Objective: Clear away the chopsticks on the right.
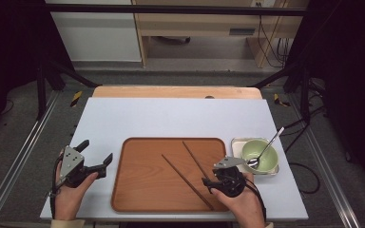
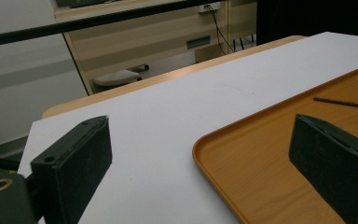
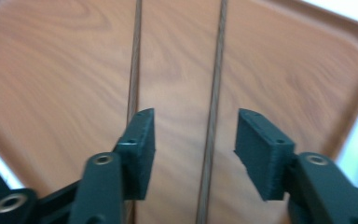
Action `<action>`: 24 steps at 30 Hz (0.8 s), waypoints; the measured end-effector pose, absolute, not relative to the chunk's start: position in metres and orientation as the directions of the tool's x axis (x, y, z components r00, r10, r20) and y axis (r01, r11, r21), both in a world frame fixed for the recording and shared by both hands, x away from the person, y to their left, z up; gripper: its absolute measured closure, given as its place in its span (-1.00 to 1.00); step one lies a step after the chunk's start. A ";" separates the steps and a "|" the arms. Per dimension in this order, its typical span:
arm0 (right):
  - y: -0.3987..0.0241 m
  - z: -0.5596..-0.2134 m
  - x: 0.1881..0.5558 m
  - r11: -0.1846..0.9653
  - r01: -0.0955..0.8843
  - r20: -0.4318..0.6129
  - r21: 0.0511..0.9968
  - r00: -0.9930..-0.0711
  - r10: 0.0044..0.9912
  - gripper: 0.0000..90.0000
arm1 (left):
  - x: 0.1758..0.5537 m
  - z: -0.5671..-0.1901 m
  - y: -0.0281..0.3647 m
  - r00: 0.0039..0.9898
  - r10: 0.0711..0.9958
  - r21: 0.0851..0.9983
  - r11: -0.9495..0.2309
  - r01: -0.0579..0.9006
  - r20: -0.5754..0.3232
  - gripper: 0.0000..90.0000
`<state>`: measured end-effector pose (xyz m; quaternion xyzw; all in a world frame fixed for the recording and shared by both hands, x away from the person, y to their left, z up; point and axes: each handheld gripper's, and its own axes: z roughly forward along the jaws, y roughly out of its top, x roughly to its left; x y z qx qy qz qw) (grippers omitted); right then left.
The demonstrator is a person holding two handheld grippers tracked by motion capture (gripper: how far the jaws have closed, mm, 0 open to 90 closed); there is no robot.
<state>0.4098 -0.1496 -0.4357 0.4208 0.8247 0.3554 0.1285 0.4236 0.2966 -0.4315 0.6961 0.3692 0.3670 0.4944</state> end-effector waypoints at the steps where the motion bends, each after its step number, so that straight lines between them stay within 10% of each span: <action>1: -0.148 -0.436 0.412 0.389 0.594 0.086 0.704 -0.615 0.784 -0.09 | 0.424 -0.431 0.296 0.459 0.876 0.959 -0.239 0.152 0.146 -0.88; 13: -0.152 -0.445 0.416 0.327 0.516 0.080 0.792 -0.619 0.782 -0.77 | 0.424 -0.432 0.277 0.494 0.857 0.948 -0.262 0.178 0.144 -0.88; 24: -0.165 -0.426 0.407 0.287 0.374 0.019 0.882 -0.635 0.772 -0.79 | 0.423 -0.430 0.254 0.569 0.812 0.927 -0.302 0.224 0.127 -0.75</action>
